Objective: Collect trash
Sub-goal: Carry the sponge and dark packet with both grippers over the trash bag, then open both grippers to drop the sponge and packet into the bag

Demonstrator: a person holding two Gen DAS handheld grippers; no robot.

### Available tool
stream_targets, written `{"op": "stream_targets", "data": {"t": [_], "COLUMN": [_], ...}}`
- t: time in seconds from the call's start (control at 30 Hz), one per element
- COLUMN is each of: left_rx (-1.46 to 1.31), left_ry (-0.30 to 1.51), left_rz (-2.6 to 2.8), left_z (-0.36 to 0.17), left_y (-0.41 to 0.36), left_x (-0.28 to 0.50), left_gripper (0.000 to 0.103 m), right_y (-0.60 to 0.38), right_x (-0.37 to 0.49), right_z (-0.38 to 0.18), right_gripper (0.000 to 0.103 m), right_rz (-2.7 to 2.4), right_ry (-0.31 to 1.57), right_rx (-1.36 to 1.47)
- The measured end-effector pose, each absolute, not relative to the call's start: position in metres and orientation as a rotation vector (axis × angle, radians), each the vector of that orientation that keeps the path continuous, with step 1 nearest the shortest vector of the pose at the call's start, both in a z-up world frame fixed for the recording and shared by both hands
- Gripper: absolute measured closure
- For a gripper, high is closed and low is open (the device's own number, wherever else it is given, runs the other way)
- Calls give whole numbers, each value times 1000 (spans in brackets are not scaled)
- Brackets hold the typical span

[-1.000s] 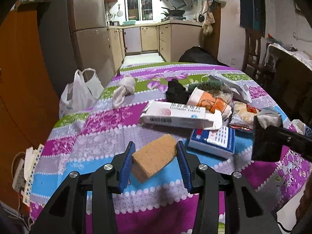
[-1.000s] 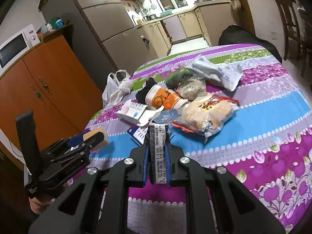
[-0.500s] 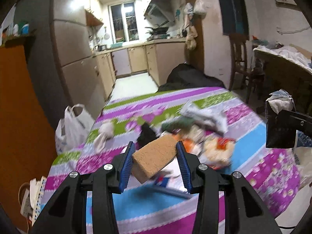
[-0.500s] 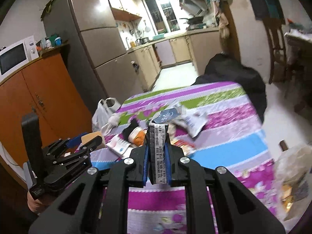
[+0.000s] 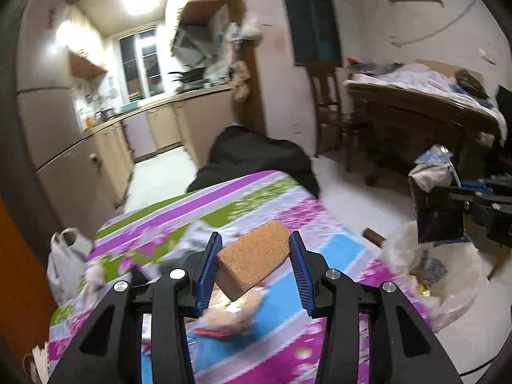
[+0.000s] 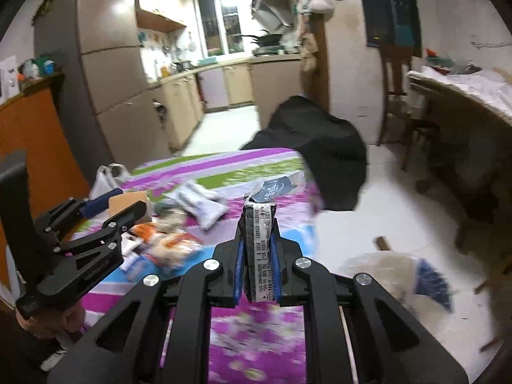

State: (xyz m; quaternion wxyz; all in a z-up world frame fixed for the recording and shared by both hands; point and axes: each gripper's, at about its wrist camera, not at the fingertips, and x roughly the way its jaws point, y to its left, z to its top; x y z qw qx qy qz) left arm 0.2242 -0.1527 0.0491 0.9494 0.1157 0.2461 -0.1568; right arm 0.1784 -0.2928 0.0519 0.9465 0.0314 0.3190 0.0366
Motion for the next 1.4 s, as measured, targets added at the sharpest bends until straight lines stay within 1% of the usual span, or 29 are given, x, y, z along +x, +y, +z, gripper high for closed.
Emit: {"op": "stream_targets", "data": {"t": [0.23, 0.43, 0.73, 1.07, 1.23, 1.4], "left_rx": [303, 376, 444, 486, 493, 519], "left_ry": [513, 528, 585, 699, 771, 788], "left_rz": [-460, -555, -667, -787, -821, -826], "left_z": [48, 37, 11, -22, -41, -50], "left_y": [-242, -314, -390, -445, -453, -448], "left_x": [227, 226, 225, 230, 238, 241], "left_gripper": [59, 59, 59, 59, 59, 59], "right_y": [-354, -404, -443, -451, -457, -459], "right_x": [169, 158, 151, 155, 157, 159], "right_z": [54, 44, 27, 12, 6, -7], "right_gripper": [90, 90, 90, 90, 90, 90], "right_rz": [-56, -142, -228, -229, -233, -228], "right_ry": [715, 803, 919, 1028, 1075, 1123], "right_rx": [33, 28, -1, -63, -78, -73]}}
